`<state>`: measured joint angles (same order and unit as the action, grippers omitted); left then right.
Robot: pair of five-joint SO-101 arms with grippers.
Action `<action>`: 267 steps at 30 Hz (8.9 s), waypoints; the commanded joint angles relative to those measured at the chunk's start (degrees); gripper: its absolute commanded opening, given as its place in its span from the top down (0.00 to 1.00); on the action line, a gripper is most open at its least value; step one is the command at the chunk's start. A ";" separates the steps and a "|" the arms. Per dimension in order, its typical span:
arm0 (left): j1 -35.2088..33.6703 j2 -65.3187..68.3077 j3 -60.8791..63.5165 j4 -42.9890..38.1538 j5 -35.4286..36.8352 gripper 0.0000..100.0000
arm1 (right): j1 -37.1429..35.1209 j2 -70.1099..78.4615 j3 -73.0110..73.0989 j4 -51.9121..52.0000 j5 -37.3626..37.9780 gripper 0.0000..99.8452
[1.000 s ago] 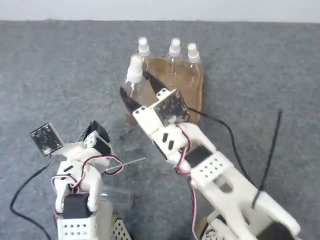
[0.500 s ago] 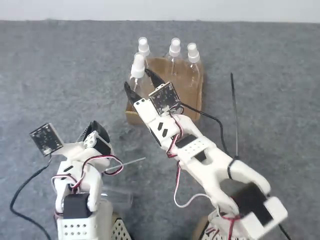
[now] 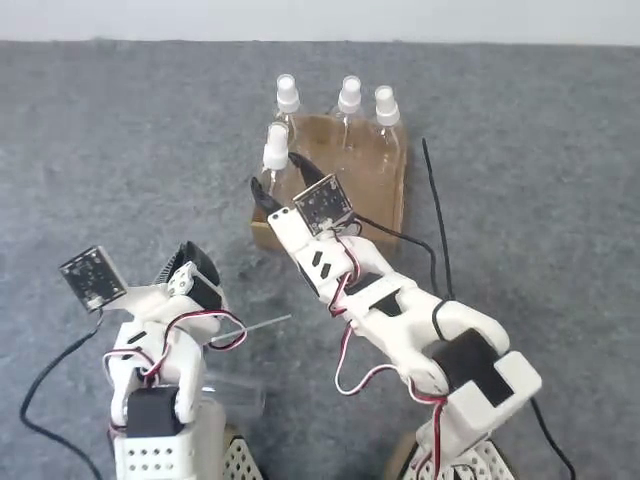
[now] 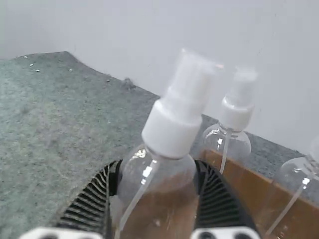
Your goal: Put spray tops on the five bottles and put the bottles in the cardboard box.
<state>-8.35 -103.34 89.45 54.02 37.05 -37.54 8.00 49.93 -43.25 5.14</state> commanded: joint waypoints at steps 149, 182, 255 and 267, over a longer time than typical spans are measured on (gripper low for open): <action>-0.26 -0.35 2.86 -7.56 -3.34 0.98 | -1.89 -26.07 3.08 41.98 4.22 0.79; -24.97 -0.44 -1.89 -10.46 -3.08 0.98 | -11.38 -55.16 2.73 77.41 4.75 0.79; -30.15 -0.44 -1.63 -13.36 -2.99 0.98 | -30.37 -30.29 6.15 75.65 10.29 0.79; -30.33 -0.44 -1.71 -13.36 -2.99 0.98 | -30.37 -30.29 6.15 75.38 10.29 0.79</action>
<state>-38.33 -103.34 90.95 42.86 34.15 -68.84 -21.27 57.76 32.79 14.73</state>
